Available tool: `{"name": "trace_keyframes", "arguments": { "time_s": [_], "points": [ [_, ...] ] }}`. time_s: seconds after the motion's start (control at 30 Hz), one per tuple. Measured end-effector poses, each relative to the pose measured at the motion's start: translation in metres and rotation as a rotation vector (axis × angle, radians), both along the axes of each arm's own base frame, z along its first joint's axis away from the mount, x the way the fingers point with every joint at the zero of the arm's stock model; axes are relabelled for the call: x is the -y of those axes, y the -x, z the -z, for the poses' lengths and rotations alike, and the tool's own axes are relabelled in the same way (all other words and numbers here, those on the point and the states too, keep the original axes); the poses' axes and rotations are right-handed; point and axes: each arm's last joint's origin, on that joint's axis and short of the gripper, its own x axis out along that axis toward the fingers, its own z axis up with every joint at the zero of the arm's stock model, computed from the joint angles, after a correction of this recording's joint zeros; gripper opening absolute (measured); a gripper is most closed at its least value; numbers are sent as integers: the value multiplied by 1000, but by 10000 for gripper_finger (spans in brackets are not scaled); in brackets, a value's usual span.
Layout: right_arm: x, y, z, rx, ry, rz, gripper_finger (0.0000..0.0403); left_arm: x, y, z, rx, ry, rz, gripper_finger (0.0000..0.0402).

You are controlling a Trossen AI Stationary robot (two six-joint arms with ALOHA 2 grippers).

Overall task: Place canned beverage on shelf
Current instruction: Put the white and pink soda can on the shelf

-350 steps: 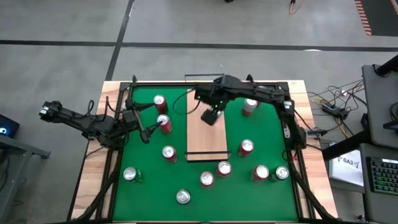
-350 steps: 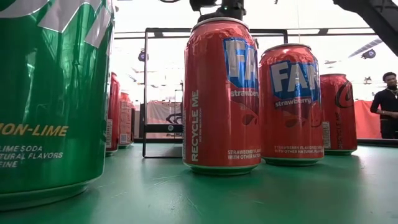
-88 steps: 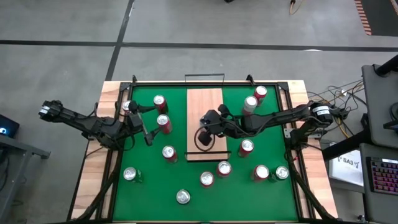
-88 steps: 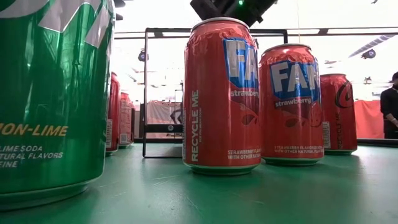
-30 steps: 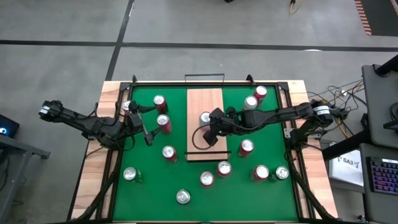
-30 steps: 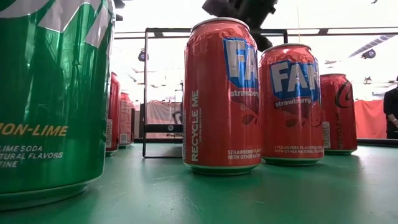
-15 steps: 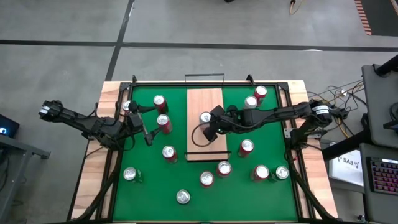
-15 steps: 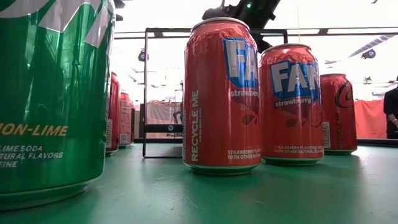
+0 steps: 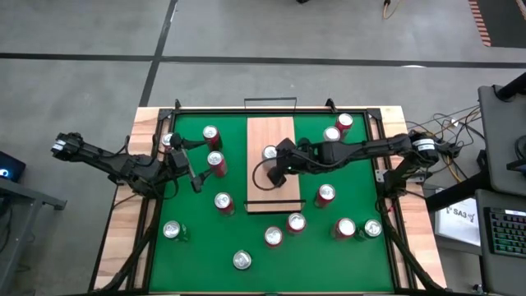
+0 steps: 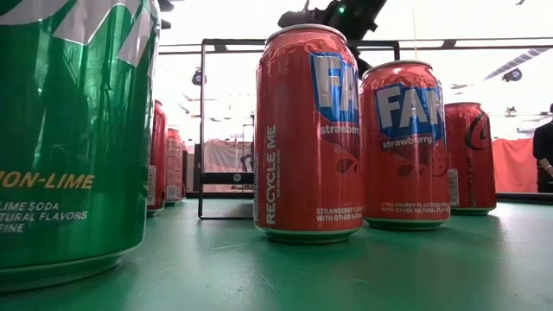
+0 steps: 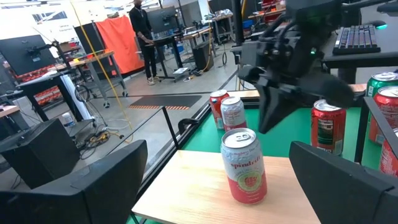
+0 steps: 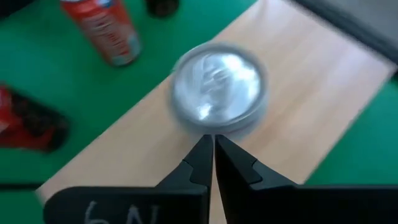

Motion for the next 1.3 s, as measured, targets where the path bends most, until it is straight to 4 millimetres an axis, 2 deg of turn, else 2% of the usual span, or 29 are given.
{"name": "trace_keyframes", "arguments": {
  "time_s": [0.2, 0.4, 0.67, 0.8, 0.9, 1.0, 1.3],
  "points": [
    [-5, -9, 14, -26, -8, -18, 9, 0, 0, 0, 0, 0, 0, 377],
    [0, -21, 25, -19, 77, -27, 9, 0, 0, 0, 0, 0, 0, 377],
    [7, -30, 25, 34, 130, -33, 9, 0, 0, 0, -1, 0, 0, 377],
    [5, -29, 23, 49, 72, -53, 9, 0, 0, 0, -1, -1, 0, 377],
    [2, -24, 17, 57, -32, -81, 9, 0, 0, 0, -3, -1, 0, 377],
    [0, -15, 3, 17, -72, -25, 9, 0, 0, 0, -4, -2, 0, 377],
    [6, 42, -57, -338, -244, 454, 9, 0, 0, 1, -7, -3, 0, 377]
  ]
}}
